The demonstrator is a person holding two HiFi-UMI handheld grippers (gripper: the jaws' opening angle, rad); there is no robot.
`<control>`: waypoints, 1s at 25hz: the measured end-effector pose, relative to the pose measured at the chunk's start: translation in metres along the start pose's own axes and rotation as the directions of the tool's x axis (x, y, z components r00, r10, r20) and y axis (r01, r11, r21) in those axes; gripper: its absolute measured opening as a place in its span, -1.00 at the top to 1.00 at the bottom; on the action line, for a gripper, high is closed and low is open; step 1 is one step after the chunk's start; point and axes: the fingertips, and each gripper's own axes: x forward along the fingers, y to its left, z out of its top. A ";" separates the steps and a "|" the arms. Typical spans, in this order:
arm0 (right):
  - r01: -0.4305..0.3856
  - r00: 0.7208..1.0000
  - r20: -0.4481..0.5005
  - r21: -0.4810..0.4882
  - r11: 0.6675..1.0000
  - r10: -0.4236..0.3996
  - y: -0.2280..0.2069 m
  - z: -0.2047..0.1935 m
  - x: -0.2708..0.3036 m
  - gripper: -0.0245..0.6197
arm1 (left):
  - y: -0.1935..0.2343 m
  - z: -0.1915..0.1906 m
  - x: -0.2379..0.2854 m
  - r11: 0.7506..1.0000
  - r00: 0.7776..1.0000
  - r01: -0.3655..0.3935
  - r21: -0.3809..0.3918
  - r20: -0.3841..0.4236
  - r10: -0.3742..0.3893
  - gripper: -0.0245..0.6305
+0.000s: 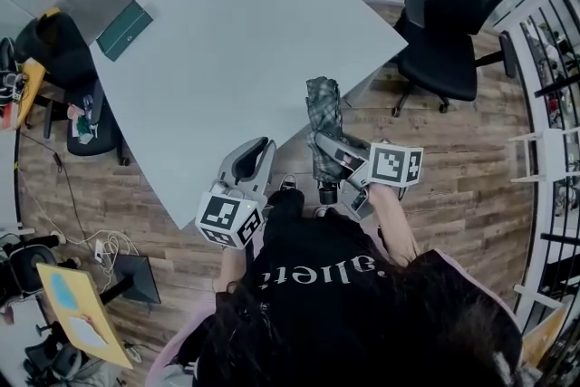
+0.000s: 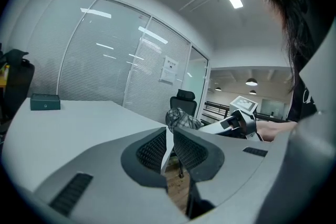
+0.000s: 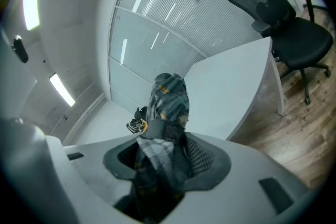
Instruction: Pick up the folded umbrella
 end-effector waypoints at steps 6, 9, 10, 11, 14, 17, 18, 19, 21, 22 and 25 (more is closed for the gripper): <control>0.001 1.000 -0.028 -0.043 0.999 -0.002 -0.007 -0.028 -0.041 0.27 | -0.045 -0.020 -0.019 0.999 0.999 -0.033 -0.004 -0.010 0.033 0.75; -0.002 0.999 -0.042 -0.058 0.998 -0.001 -0.010 -0.044 -0.058 0.27 | -0.064 -0.030 -0.031 0.999 0.999 -0.051 -0.004 -0.008 0.051 0.75; -0.003 0.999 -0.048 -0.064 0.998 0.000 -0.010 -0.048 -0.062 0.27 | -0.069 -0.033 -0.035 0.998 0.998 -0.057 -0.005 -0.007 0.057 0.75; -0.003 0.999 -0.054 -0.072 0.997 -0.001 -0.010 -0.051 -0.066 0.27 | -0.073 -0.035 -0.039 0.998 0.998 -0.064 -0.006 -0.006 0.064 0.75; -0.006 0.997 -0.071 -0.093 0.996 -0.001 -0.009 -0.060 -0.077 0.27 | -0.086 -0.041 -0.050 0.996 0.996 -0.085 -0.014 0.000 0.085 0.75; -0.018 0.996 -0.083 -0.104 0.994 0.009 -0.007 -0.068 -0.087 0.27 | -0.098 -0.048 -0.061 0.994 0.995 -0.104 -0.018 0.005 0.104 0.75; -0.022 0.996 -0.086 -0.105 0.994 0.013 -0.006 -0.071 -0.089 0.27 | -0.101 -0.051 -0.064 0.994 0.994 -0.109 -0.018 0.005 0.109 0.75; -0.025 0.996 -0.089 -0.105 0.994 0.016 -0.005 -0.074 -0.090 0.27 | -0.104 -0.053 -0.068 0.993 0.994 -0.113 -0.018 0.005 0.113 0.75; -0.032 0.995 -0.097 -0.106 0.994 0.021 -0.003 -0.080 -0.091 0.27 | -0.105 -0.056 -0.076 0.992 0.992 -0.124 -0.020 0.006 0.124 0.75; -0.034 0.994 -0.102 -0.108 0.994 0.023 -0.002 -0.083 -0.091 0.27 | -0.106 -0.057 -0.080 0.991 0.991 -0.131 -0.022 0.008 0.131 0.75; -0.044 0.993 -0.116 -0.112 0.993 0.031 0.000 -0.090 -0.091 0.27 | -0.107 -0.059 -0.090 0.988 0.988 -0.154 -0.027 0.015 0.154 0.75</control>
